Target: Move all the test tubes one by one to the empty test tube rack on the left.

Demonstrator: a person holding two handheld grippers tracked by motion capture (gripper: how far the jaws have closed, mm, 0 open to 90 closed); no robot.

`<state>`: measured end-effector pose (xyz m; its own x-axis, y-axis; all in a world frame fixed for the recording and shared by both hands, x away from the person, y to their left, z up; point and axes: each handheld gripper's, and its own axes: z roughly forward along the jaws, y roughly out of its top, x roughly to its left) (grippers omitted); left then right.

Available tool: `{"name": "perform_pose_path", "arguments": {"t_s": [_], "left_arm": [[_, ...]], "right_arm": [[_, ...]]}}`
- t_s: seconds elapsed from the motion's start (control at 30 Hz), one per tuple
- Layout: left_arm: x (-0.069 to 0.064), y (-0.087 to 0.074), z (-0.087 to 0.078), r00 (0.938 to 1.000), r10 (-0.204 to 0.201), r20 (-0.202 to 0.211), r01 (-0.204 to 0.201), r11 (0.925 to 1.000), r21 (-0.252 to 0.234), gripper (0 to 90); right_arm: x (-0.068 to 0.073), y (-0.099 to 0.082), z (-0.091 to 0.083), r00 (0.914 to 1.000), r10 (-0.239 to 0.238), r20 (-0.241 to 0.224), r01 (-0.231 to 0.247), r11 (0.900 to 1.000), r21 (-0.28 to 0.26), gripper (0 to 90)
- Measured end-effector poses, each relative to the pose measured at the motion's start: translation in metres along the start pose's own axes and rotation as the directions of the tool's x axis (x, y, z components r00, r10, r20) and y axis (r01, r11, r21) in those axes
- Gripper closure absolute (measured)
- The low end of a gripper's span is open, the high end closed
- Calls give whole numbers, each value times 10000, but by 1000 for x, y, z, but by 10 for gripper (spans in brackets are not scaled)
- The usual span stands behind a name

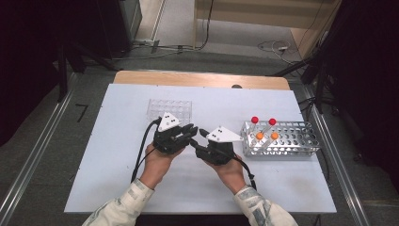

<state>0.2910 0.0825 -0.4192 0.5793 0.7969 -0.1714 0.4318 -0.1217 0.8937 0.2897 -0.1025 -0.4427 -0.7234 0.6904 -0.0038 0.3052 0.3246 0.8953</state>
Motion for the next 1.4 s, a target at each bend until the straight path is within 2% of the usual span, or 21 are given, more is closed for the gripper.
{"name": "perform_pose_path", "arguments": {"t_s": [0.07, 0.23, 0.37, 0.77, 0.93, 1.13, 1.4], "left_arm": [[3, 2, -1, 10000, -79, -54, 79, 9999, -68, 760], [13, 7, -7, 9990, -397, -188, 391, 9988, -295, 760], [19, 10, -9, 9982, -521, -311, 508, 9978, -421, 760], [36, 25, -12, 9941, -602, -905, 558, 9971, -511, 761], [45, 32, -11, 9901, -750, -1187, 689, 9961, -550, 760], [50, 38, -8, 9872, -782, -1390, 710, 9959, -556, 760], [55, 44, -7, 9842, -824, -1565, 735, 9954, -619, 760]], "right_arm": [[-2, -1, -5, 10000, 78, -41, -78, 9999, 76, 422], [-7, -7, -26, 9999, 16, -142, -13, 9999, 152, 410], [-12, -14, -42, 9996, 153, -232, -150, 9998, 142, 410], [-21, -26, -78, 9995, 179, -254, -177, 9998, 52, 383], [-27, -33, -87, 9993, 336, -155, -334, 9994, 111, 362], [-36, -41, -89, 9982, 592, 30, -593, 9972, 448, 248], [-36, -47, -93, 9987, 490, 116, -496, 9966, 663, 217]]}}
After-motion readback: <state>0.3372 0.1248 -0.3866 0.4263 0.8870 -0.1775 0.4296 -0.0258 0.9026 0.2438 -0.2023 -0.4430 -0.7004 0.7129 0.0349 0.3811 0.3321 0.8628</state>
